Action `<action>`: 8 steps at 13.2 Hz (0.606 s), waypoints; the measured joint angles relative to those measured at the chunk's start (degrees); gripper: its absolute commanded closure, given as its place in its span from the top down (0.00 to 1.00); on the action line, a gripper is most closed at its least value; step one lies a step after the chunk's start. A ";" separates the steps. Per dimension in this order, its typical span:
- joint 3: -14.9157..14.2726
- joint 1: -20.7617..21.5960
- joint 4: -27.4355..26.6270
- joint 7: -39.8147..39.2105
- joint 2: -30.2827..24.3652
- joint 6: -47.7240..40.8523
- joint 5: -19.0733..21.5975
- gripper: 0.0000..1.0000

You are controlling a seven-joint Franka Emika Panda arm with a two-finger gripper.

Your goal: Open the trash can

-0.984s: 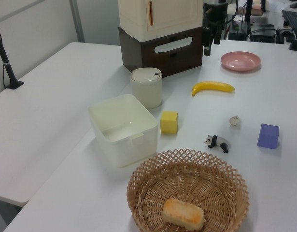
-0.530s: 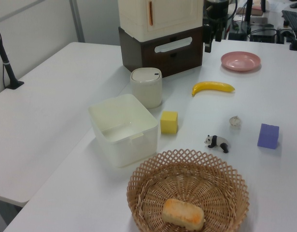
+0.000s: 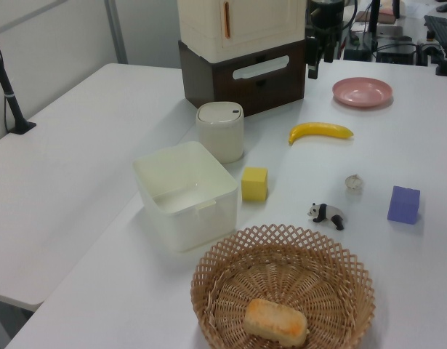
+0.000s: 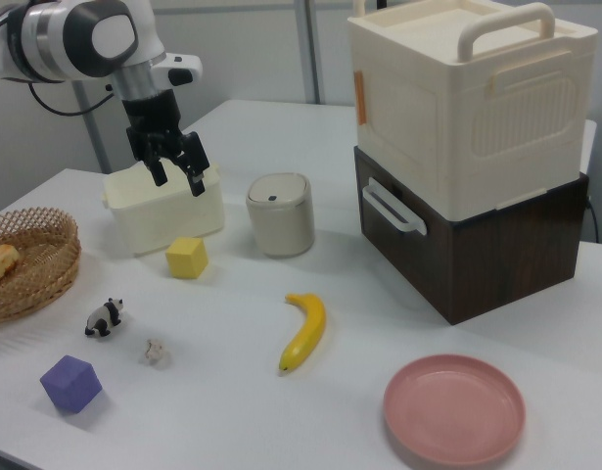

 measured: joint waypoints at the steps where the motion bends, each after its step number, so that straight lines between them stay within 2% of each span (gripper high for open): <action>1: 0.00 0.02 -0.05 0.00 0.02 0.00 0.00 1.00; 6: 0.43 0.34 -0.45 0.00 1.55 0.00 0.01 1.00; 7: 0.45 0.36 -0.45 0.00 1.70 0.00 0.01 0.96; 8: 0.48 0.37 -0.45 0.00 1.70 0.00 0.01 0.87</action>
